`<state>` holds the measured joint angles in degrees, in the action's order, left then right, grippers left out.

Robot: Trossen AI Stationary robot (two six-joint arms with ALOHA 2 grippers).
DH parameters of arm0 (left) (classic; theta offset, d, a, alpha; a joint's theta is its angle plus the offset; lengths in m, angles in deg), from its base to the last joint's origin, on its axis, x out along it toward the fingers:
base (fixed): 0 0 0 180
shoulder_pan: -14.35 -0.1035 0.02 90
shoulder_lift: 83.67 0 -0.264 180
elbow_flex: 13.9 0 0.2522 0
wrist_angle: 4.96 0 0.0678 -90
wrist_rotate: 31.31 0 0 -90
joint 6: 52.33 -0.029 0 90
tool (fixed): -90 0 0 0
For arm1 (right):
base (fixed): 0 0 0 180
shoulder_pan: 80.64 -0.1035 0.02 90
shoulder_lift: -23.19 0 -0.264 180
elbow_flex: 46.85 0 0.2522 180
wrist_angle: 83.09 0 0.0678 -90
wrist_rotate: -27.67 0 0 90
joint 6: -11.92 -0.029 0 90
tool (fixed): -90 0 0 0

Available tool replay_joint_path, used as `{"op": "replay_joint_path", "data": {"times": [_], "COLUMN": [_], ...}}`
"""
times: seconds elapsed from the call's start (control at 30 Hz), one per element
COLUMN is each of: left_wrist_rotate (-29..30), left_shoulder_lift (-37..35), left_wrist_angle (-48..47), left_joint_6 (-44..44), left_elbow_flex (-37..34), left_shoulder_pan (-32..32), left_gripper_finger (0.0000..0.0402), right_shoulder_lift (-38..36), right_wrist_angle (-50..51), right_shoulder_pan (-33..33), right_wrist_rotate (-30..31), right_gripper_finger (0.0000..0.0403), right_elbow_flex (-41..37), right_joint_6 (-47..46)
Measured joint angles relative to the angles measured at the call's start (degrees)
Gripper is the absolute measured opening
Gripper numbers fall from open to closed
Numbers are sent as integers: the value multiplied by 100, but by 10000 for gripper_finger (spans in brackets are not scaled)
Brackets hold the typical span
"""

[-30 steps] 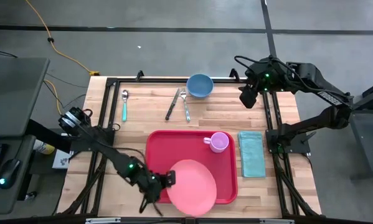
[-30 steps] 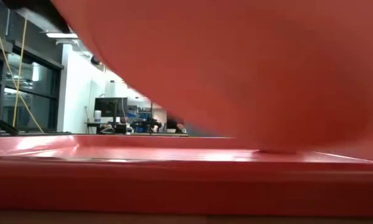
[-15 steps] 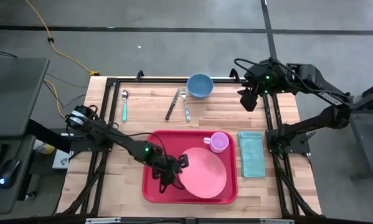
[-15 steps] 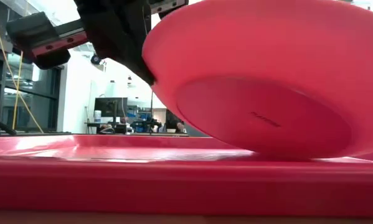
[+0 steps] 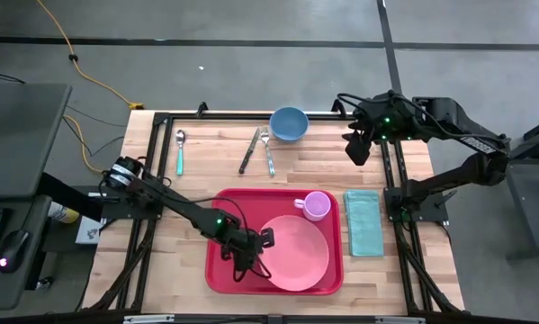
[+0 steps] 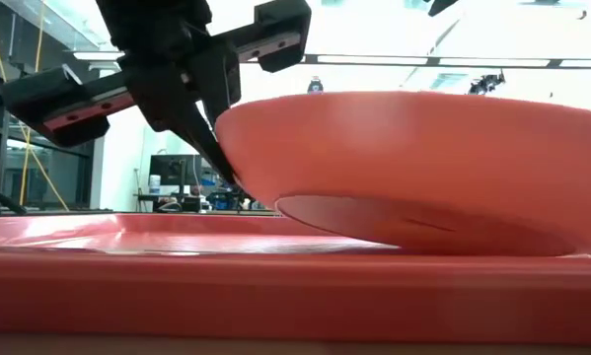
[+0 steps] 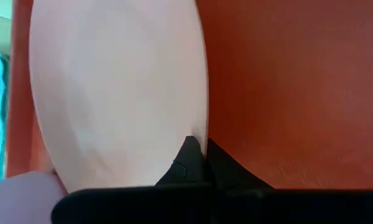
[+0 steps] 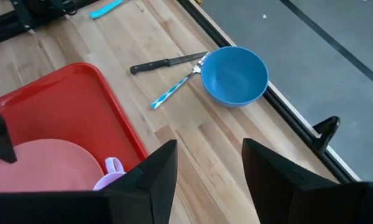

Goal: Set up tray
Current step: Put the pink plate below the purple mug on the red tray

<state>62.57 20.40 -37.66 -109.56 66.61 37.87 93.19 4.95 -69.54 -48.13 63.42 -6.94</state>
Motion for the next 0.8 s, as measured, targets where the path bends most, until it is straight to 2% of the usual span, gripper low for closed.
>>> {"op": "replay_joint_path", "data": {"times": [0.43,0.8], "left_wrist_rotate": [-125,-198], "left_shoulder_lift": [2,2], "left_wrist_angle": [-72,460], "left_joint_6": [-289,-318], "left_elbow_flex": [-16,-561], "left_shoulder_pan": [-145,-139], "left_gripper_finger": [12,12], "right_shoulder_lift": [0,0], "right_wrist_angle": [-19,-208], "right_shoulder_pan": [-140,-140], "right_wrist_rotate": [220,304], "right_gripper_finger": [156,160], "right_elbow_flex": [0,0], "right_joint_6": [-169,-211]}}
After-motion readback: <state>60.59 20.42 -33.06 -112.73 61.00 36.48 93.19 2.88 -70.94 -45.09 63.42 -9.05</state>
